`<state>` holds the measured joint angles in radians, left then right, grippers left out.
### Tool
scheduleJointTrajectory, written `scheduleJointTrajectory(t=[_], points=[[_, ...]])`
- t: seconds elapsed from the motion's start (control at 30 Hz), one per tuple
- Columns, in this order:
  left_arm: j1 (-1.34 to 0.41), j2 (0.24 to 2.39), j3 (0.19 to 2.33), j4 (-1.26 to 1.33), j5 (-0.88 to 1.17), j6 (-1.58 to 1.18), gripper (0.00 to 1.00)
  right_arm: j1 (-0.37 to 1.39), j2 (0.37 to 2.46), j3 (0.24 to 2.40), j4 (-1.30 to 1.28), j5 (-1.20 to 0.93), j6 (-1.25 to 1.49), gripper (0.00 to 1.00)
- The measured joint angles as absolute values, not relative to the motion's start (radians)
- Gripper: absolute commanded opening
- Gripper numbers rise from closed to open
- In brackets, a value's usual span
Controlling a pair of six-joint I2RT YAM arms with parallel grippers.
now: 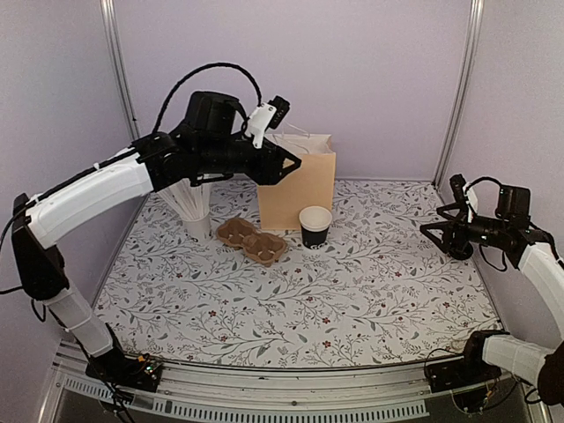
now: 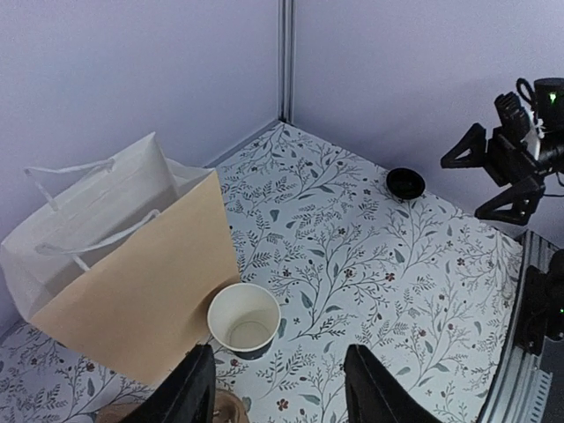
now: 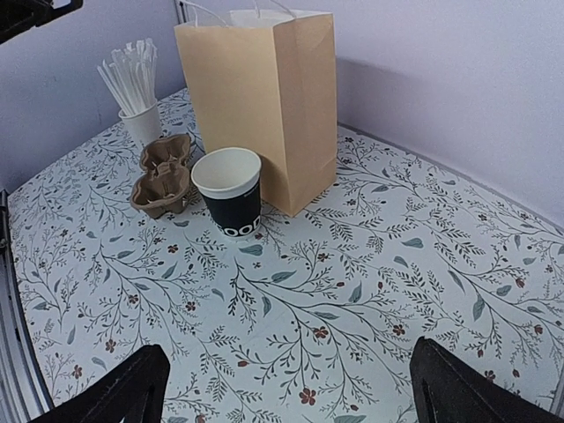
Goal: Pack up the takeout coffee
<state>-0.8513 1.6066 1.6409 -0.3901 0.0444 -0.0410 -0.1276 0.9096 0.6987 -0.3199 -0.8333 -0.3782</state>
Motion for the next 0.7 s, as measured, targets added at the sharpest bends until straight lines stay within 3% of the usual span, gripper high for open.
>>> scheduleJointTrajectory(t=[0.07, 0.43, 0.57, 0.7], points=[[-0.868, 1.701, 1.716, -0.432, 0.049, -0.064, 0.47, -0.128, 0.899, 0.682, -0.313, -0.842, -0.388, 0.99], [-0.880, 2.168, 2.116, -0.710, 0.069, -0.107, 0.60, -0.131, 0.848, 0.662, -0.274, -0.823, -0.434, 0.99], [-0.879, 2.285, 2.243, -0.793, 0.077, -0.104, 0.77, -0.131, 0.847, 0.659, -0.270, -0.823, -0.438, 0.99], [-0.879, 2.344, 2.288, -0.815, 0.086, -0.106, 0.74, -0.132, 0.843, 0.659, -0.269, -0.823, -0.446, 0.99]])
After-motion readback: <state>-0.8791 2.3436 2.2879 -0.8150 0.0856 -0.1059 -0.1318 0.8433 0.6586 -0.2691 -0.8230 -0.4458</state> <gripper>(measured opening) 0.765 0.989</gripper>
